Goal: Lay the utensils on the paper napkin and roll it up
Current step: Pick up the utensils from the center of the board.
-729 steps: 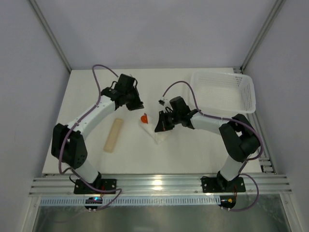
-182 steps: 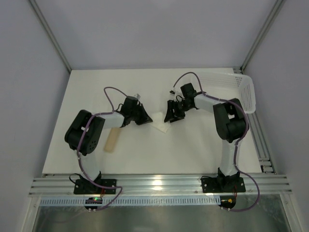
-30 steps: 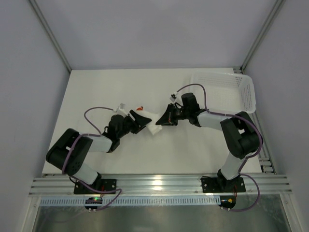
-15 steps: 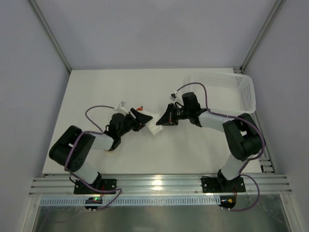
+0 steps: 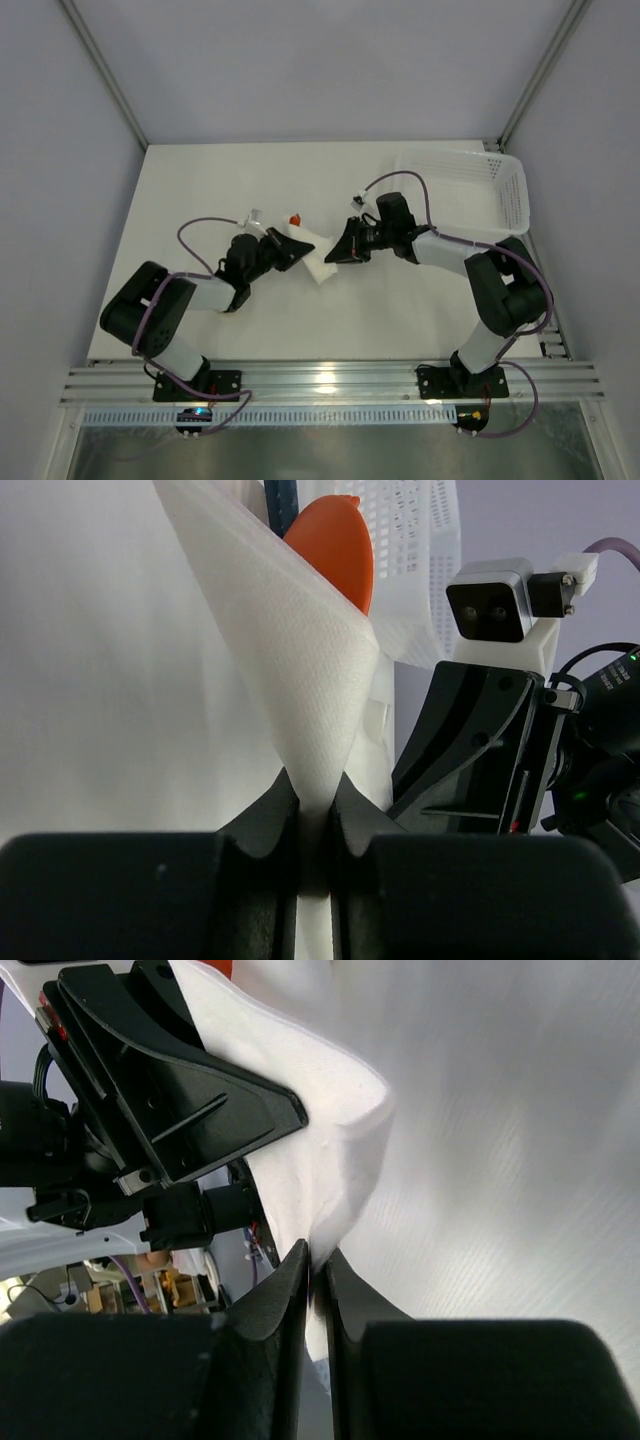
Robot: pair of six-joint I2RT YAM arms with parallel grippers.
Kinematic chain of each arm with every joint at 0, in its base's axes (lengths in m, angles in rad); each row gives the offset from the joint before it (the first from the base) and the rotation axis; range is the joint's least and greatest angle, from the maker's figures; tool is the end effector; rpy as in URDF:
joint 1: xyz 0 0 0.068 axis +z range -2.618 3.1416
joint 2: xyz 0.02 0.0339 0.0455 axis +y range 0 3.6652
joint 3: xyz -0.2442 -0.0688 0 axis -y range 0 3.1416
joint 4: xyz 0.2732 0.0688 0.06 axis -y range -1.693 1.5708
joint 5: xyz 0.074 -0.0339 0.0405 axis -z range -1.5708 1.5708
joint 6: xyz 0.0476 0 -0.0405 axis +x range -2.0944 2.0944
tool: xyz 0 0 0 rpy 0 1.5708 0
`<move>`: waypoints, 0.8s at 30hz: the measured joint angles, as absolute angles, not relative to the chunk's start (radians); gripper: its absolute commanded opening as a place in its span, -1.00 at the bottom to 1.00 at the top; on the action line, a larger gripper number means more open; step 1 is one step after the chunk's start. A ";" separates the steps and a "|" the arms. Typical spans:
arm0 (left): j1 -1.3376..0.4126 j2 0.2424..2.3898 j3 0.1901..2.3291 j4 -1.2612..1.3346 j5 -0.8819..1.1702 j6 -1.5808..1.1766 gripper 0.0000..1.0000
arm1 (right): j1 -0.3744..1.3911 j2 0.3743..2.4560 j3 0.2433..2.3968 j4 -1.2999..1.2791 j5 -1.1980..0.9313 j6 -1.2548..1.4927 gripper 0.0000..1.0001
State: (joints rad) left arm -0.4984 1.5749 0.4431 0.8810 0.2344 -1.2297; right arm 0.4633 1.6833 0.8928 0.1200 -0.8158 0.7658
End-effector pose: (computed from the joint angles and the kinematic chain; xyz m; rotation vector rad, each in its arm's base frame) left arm 0.2652 -0.1569 0.1060 -0.5599 1.9881 -1.3713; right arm 0.3117 0.1945 0.1379 -0.1347 2.4631 1.5253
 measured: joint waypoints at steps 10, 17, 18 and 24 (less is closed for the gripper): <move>-0.498 1.575 0.443 0.879 0.264 -1.200 -1.00 | 0.463 1.648 0.929 -0.011 -0.802 0.682 0.21; -0.498 1.569 0.443 0.882 0.310 -1.177 -1.00 | 0.463 1.621 1.041 -0.202 -0.713 0.563 0.24; -0.498 1.567 0.443 0.882 0.316 -1.172 -1.00 | 0.463 1.615 1.060 -0.236 -0.691 0.541 0.24; -0.498 1.538 0.443 0.881 0.352 -1.139 -1.00 | 0.480 1.574 1.184 -0.438 -0.551 0.414 0.24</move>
State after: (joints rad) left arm -0.4980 1.5383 0.4427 0.8810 0.3515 -1.1385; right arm 0.4801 1.5742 1.1843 -0.4381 -0.5510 0.4145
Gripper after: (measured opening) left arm 0.111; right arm 0.617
